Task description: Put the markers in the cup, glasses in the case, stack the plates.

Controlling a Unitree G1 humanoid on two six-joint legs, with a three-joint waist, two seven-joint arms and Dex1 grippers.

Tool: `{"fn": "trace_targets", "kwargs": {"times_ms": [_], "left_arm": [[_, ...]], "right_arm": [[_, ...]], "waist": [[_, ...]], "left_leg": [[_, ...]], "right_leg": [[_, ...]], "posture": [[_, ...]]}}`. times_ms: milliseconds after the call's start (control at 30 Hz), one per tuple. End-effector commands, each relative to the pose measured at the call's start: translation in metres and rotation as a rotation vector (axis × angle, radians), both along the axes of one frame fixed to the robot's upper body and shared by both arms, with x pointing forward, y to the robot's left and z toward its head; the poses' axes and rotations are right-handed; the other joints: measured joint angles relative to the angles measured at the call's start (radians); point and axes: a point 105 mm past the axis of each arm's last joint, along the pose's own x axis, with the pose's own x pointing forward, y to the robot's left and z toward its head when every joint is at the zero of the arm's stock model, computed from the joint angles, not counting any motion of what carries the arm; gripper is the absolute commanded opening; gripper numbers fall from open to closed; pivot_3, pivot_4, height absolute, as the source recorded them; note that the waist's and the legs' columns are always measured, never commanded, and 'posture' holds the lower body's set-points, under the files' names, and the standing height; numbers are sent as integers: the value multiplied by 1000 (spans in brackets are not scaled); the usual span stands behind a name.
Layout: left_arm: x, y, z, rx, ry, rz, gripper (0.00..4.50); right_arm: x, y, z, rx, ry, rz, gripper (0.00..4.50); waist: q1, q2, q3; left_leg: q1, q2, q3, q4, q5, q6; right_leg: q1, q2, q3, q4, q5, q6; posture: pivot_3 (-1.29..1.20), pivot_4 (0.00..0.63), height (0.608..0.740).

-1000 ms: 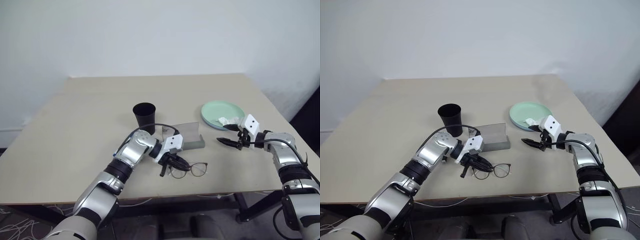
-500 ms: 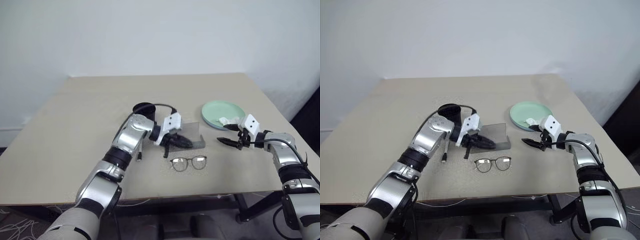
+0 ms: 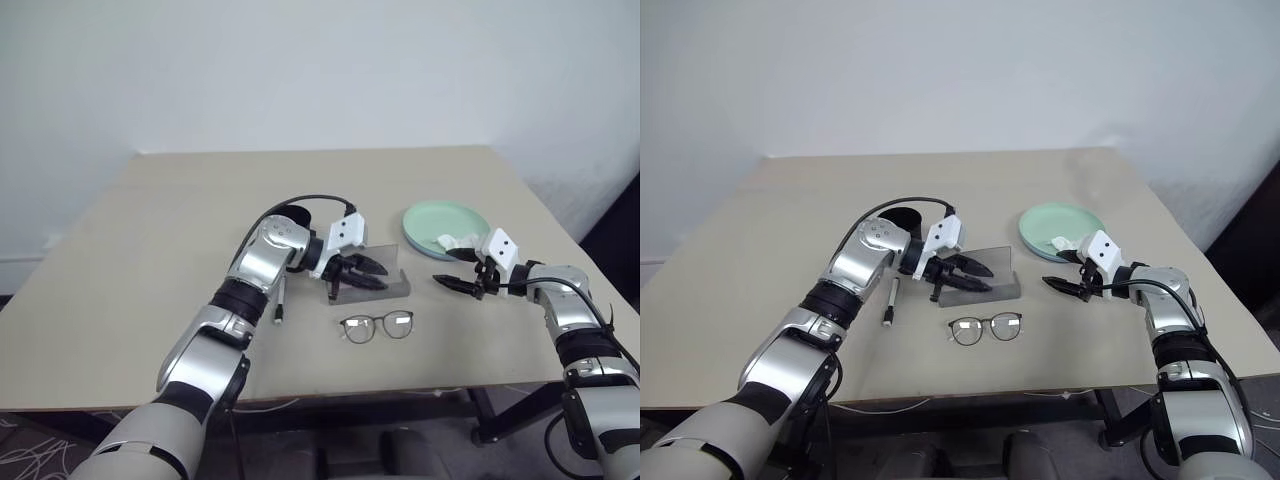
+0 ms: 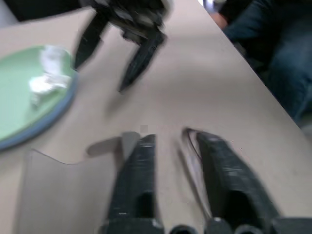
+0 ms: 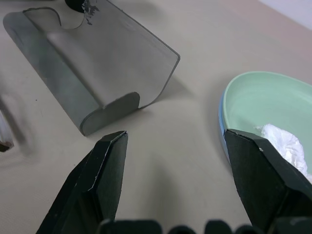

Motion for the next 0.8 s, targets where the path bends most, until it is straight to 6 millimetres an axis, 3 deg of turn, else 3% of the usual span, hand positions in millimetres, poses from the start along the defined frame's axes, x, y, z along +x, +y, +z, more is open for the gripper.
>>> {"fn": "trace_targets", "kwargs": {"times_ms": [33,767,800], "left_arm": [[-8,2,-9,79,-50,-67,1842],[-20,-5,-48,170,-36,-80,1842],[-20,-6,-48,170,-36,-80,1679]], "right_arm": [[5,1,16,11,-65,4,3410],[5,3,13,13,-62,-1,3410],[5,3,13,12,-61,-1,3410]], "waist": [[0,0,0],[0,0,0],[0,0,0]], "left_leg": [[0,0,0,0,0,0],[0,5,0,0,0,0],[0,5,0,0,0,0]], "right_leg": [[0,0,0,0,0,0],[0,0,0,0,0,0],[0,0,0,0,0,0]], "posture": [[0,0,733],[0,0,733],[0,0,733]]}}
